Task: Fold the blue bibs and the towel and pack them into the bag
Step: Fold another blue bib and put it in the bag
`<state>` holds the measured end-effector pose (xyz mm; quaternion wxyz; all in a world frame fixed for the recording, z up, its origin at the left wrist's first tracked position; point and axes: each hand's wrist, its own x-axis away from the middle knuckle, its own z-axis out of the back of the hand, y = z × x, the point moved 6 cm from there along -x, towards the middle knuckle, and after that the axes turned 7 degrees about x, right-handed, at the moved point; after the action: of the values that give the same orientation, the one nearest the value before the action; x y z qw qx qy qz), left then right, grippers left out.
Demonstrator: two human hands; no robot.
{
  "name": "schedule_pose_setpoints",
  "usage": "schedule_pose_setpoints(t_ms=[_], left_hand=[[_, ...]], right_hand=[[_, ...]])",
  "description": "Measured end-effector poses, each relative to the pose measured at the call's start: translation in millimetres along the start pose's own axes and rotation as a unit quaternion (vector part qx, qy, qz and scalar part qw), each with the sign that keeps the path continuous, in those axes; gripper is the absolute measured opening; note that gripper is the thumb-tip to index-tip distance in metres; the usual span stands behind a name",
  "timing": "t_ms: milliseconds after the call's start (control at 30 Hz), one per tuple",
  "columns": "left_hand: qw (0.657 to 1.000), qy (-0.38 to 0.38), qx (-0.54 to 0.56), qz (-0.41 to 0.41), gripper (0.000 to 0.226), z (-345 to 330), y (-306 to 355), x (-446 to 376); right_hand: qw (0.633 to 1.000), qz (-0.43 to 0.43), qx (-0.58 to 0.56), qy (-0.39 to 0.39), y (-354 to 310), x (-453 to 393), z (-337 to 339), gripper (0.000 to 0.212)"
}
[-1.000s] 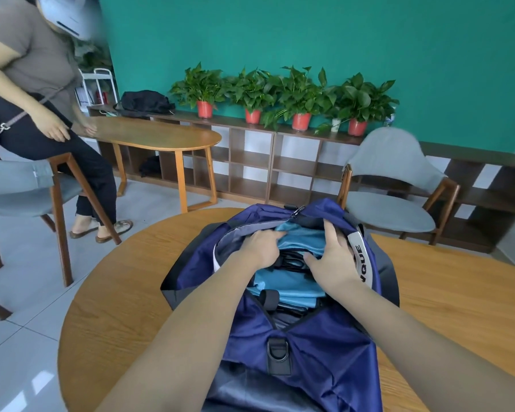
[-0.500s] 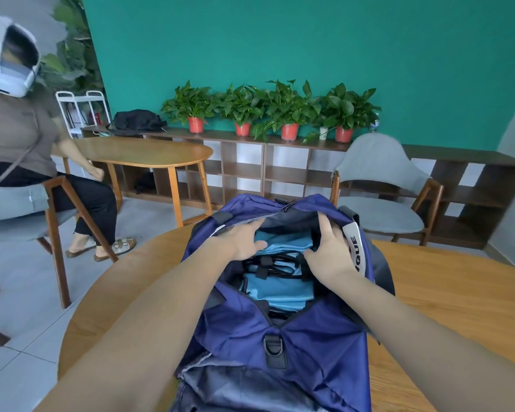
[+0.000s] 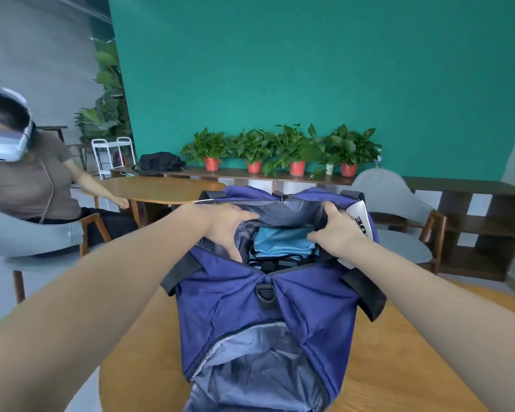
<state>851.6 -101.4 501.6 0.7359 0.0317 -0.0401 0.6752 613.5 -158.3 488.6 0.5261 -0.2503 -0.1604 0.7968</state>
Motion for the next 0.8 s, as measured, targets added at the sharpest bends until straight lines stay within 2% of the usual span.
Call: schedule_pose_setpoints(t_ms=[133,267,367,467,567,633,800], left_hand=[[1.000,0.003,-0.026,0.015,0.128,24.7,0.1,16.7],[1.000,0.013,0.020,0.019,0.122,19.3,1.5,24.6],[0.996,0.000,0.081,0.028,0.116,-22.5,4.6,23.5],[0.995,-0.015,0.099,0.019,0.108,-77.3,17.3,25.0],[0.996,-0.018,0.092,0.005,0.099,-106.3,31.4,30.5],[0.996,-0.009,0.087,0.003,0.095,-106.6,36.4,35.4],[0.994,0.020,0.104,-0.001,0.088,-79.0,66.4,48.1]], right_hand=[[0.999,0.006,-0.038,-0.022,-14.8,12.7,19.7,0.075],[0.997,0.021,-0.061,-0.033,-14.5,28.2,13.4,0.074],[0.989,0.030,-0.083,-0.120,-0.3,42.3,-22.9,0.079],[0.973,0.029,-0.052,-0.223,21.2,63.1,-64.3,0.098],[0.961,0.028,-0.073,-0.267,39.5,77.9,-83.2,0.102],[0.960,0.036,-0.080,-0.267,43.8,86.4,-80.1,0.093],[0.973,0.054,-0.111,-0.195,57.7,105.6,-39.9,0.067]])
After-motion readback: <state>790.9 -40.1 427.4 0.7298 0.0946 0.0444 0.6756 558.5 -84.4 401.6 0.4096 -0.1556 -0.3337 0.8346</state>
